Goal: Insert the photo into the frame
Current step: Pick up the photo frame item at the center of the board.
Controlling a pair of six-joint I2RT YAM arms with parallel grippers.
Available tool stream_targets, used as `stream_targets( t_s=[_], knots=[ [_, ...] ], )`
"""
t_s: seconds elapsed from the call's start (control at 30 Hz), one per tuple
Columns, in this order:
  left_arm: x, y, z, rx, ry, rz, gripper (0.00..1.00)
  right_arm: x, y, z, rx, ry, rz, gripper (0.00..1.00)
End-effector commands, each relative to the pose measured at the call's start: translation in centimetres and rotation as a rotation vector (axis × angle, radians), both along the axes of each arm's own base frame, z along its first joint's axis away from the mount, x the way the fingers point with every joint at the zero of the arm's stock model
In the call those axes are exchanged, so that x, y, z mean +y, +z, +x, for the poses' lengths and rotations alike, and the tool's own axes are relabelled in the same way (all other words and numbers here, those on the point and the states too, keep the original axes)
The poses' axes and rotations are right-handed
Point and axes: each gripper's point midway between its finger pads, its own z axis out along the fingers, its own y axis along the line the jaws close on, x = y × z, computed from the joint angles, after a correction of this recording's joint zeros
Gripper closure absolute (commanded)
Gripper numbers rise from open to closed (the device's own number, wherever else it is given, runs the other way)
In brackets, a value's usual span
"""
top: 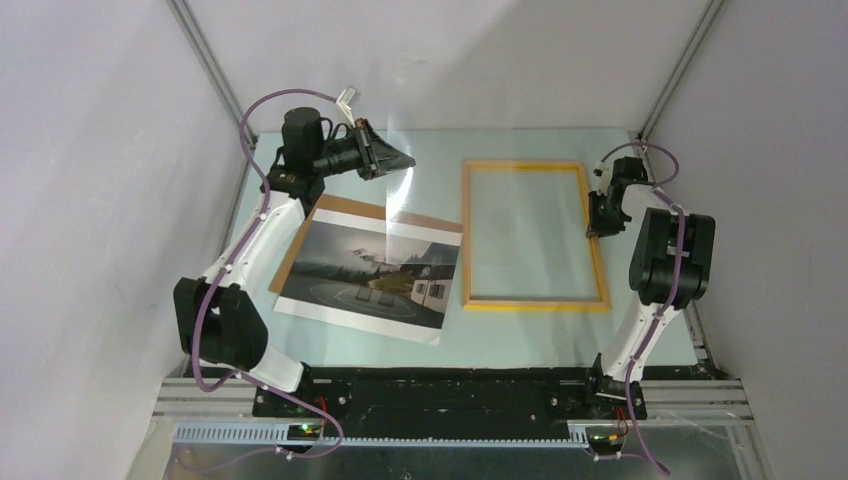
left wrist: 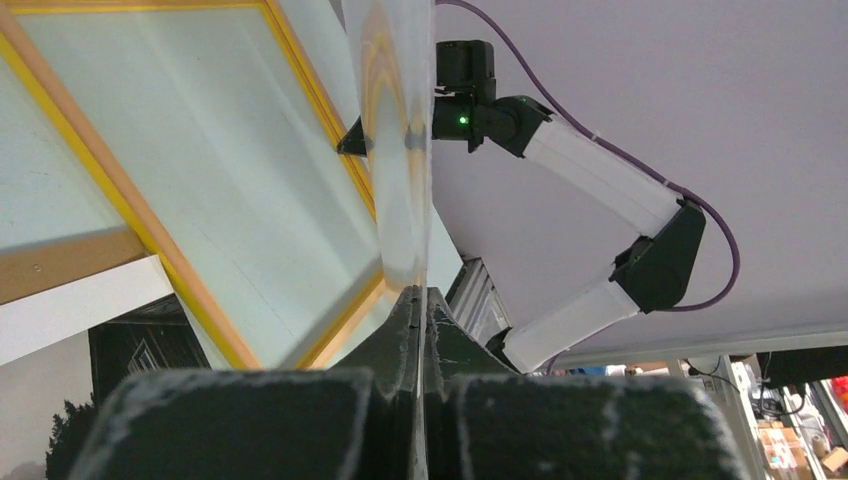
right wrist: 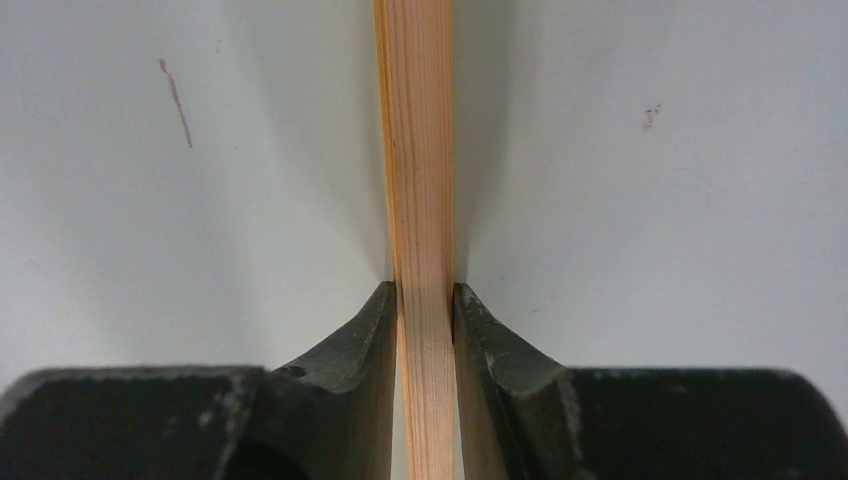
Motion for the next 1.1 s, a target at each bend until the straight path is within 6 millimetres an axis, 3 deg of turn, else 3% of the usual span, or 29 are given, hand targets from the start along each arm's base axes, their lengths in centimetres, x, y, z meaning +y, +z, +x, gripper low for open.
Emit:
stream_targets(
  t_s=[0.0, 0.2, 0.43, 0.67, 0.8, 1.07],
  knots=[
    [0.5, 1.8, 0.8, -0.094, 0.022, -0.011, 1.00, 1.6, -0.3, -1.4, 0.034, -0.018, 0.013, 0.89],
    [0.6, 1.2, 1.2, -0.096, 0.028, 0.001, 1.00, 2.9, 0.0, -1.7, 0.018, -0.019, 0.024, 0.92],
    [0.4, 0.3, 2.0, -0.093, 0.025, -0.008, 1.00, 6.1, 0.2, -2.0, 0.022, 0.037, 0.042, 0.92],
    [-0.1, -2.2, 3.1, -0.035, 0.020, -0.008, 1.00, 7.6, 0.6, -1.7, 0.002, 0.061, 0.069, 0.89],
    [-0.8, -3.7, 3.8, -0.001, 0.013, -0.013, 1.00, 7.3, 1.0, -1.5, -0.010, 0.038, 0.085, 0.80],
    [-3.5, -5.2, 4.9, 0.072, -0.006, -0.105, 1.00, 5.1, 3.5, -1.2, -0.073, -0.033, 0.173, 0.47]
  ],
)
